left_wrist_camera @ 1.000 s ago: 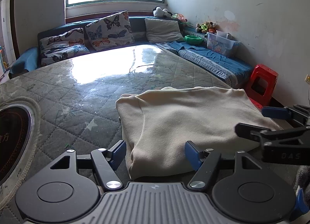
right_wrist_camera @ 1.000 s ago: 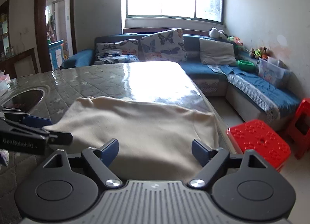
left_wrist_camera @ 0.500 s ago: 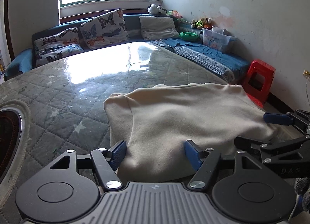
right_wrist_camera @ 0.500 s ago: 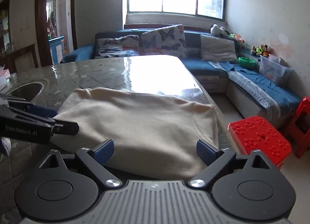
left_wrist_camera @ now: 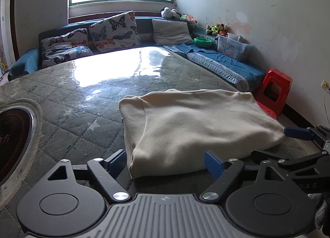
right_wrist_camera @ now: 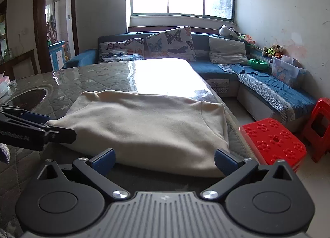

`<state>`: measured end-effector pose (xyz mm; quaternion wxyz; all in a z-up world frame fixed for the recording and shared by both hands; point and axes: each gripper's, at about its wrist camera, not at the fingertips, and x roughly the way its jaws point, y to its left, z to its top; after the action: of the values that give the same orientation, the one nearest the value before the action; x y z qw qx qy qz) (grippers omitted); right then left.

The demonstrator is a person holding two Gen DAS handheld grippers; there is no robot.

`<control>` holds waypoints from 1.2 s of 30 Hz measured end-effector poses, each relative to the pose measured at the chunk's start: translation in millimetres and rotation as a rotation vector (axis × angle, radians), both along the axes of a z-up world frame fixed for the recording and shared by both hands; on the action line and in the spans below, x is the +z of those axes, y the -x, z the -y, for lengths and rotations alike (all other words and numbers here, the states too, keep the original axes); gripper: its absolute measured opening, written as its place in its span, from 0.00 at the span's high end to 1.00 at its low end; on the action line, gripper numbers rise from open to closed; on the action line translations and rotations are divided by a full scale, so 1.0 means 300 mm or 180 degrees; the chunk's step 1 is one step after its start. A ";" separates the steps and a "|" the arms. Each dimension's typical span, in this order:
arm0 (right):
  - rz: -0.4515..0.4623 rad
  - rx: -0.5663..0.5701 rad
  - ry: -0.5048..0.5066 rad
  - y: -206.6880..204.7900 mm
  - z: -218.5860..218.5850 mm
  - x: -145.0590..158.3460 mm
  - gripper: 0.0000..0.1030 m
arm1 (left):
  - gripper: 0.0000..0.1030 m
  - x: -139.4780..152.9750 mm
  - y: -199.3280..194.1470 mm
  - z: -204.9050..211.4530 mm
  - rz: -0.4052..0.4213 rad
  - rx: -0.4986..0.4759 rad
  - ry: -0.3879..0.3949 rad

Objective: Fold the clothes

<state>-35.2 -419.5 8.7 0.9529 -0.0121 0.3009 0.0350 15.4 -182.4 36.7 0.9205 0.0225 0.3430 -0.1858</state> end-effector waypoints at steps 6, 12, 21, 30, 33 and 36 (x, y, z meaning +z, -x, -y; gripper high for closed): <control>-0.0019 -0.0067 -0.0007 0.040 -0.007 -0.005 0.00 | 0.07 0.016 0.048 -0.008 0.0084 -0.0015 -0.0027; -0.0007 -0.0110 0.0022 0.081 -0.020 -0.009 0.00 | 0.00 0.023 0.090 -0.020 0.0117 -0.0037 -0.0018; 0.0018 -0.0173 0.0002 0.143 -0.044 -0.004 0.00 | 0.00 0.031 0.166 -0.035 0.0142 -0.0048 -0.0023; 0.0031 -0.0217 -0.0029 0.202 -0.065 -0.004 0.00 | 0.00 0.034 0.228 -0.064 0.0175 -0.0017 -0.0001; 0.0032 -0.0237 -0.0062 0.221 -0.068 -0.006 0.00 | 0.00 0.033 0.248 -0.068 0.0182 -0.0027 0.0000; 0.0016 -0.0249 -0.0057 0.240 -0.073 -0.011 0.00 | 0.00 0.027 0.266 -0.069 0.0184 -0.0052 -0.0005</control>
<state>-107.2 -397.6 5.5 0.9544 0.0081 0.2984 0.0004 -64.4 -161.8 44.9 0.9284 0.0313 0.3163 -0.1924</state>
